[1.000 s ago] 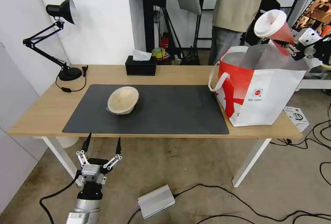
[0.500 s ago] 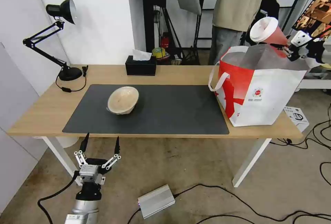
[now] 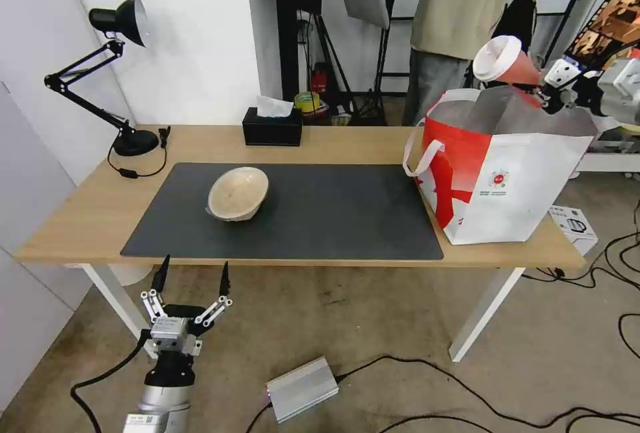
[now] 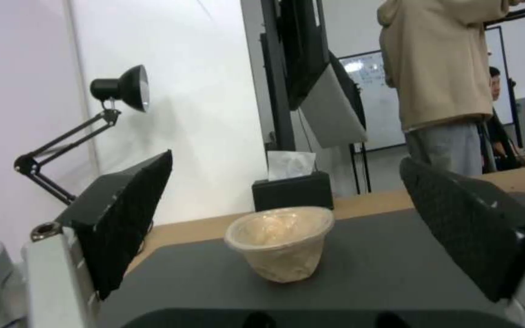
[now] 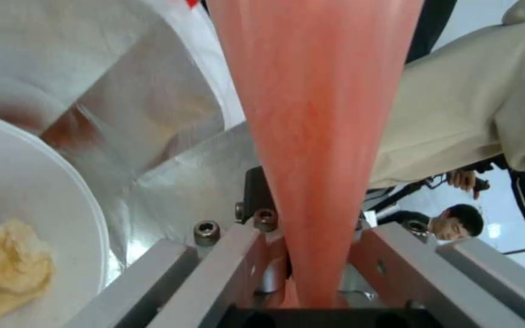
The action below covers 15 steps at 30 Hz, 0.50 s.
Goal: Pick up the trash from the table and place it into the takeout bag.
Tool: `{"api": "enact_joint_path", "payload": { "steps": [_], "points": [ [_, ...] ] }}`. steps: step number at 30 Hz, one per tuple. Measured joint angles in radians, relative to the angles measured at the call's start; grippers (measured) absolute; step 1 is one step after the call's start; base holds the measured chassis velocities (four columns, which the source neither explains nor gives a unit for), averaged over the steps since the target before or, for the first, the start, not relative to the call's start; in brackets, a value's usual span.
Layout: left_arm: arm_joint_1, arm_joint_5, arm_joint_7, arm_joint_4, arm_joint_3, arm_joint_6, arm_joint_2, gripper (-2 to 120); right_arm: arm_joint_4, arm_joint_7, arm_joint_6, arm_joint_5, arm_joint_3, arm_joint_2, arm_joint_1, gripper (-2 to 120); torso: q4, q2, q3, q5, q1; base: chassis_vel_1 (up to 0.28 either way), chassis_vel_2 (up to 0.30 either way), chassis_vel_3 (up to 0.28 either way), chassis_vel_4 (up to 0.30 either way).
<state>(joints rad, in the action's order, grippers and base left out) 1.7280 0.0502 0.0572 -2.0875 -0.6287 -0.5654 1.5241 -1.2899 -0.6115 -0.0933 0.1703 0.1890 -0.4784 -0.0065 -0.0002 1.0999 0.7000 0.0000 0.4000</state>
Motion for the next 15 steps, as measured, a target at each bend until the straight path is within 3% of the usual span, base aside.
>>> {"api": "enact_joint_path", "payload": {
  "steps": [15],
  "points": [
    [-0.007,-0.010,0.000,0.012,-0.004,0.001,-0.007,100,0.094,-0.003,0.030,-0.053,0.038,-0.054,0.019,3,0.0002,0.000,0.000,-0.0001,0.000,0.000,0.000,0.000,0.000]
  ]
}}
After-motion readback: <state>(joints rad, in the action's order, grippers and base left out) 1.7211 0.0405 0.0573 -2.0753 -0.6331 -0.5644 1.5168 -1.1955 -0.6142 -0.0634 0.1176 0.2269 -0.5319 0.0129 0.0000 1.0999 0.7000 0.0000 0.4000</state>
